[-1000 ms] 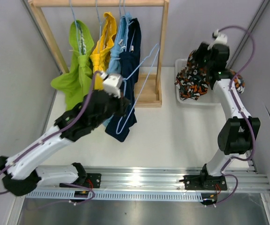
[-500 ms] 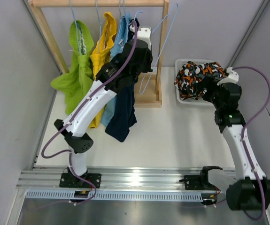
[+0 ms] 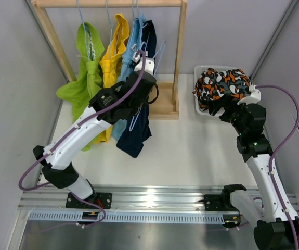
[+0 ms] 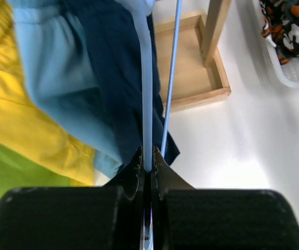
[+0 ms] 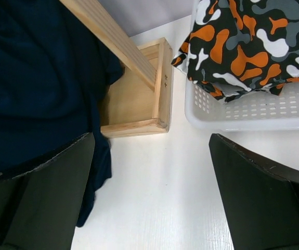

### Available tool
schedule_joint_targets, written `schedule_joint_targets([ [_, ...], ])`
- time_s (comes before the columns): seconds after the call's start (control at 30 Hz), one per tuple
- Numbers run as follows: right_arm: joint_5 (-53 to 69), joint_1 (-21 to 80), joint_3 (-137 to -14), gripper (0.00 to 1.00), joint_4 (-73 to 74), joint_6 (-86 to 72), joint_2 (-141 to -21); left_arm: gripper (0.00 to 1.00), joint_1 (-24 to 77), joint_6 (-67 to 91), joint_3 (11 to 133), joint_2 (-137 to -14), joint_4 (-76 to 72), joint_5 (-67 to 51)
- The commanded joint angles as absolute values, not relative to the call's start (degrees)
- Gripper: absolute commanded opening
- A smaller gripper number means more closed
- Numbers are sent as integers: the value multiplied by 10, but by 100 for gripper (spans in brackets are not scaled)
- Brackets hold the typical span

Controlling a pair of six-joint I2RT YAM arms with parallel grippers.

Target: Remove the shorts from the hanger

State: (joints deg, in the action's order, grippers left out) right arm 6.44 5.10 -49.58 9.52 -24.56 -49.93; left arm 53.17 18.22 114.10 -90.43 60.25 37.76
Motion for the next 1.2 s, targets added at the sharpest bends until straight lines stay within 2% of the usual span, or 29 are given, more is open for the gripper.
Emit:
schedule_joint_targets([
  [0.0, 65, 58, -499, 100, 89, -256, -496, 0, 529, 179, 1223, -930, 615, 428],
  [0.13, 59, 61, -503, 99, 103, -244, -484, 0, 526, 153, 1315, -983, 643, 469],
  [0.33, 58, 61, -499, 99, 109, -243, -478, 0, 494, 82, 1411, -1049, 527, 399],
  [0.5, 67, 62, -497, 100, 117, -248, -462, 0, 440, 75, 1390, -1100, 386, 279],
  [0.8, 69, 63, -478, 99, 132, -236, -428, 0, 410, 53, 1444, -1176, 202, 222],
  [1.17, 86, 64, -447, 99, 120, -237, -425, 0, 388, 74, 1493, -1250, 120, 180],
])
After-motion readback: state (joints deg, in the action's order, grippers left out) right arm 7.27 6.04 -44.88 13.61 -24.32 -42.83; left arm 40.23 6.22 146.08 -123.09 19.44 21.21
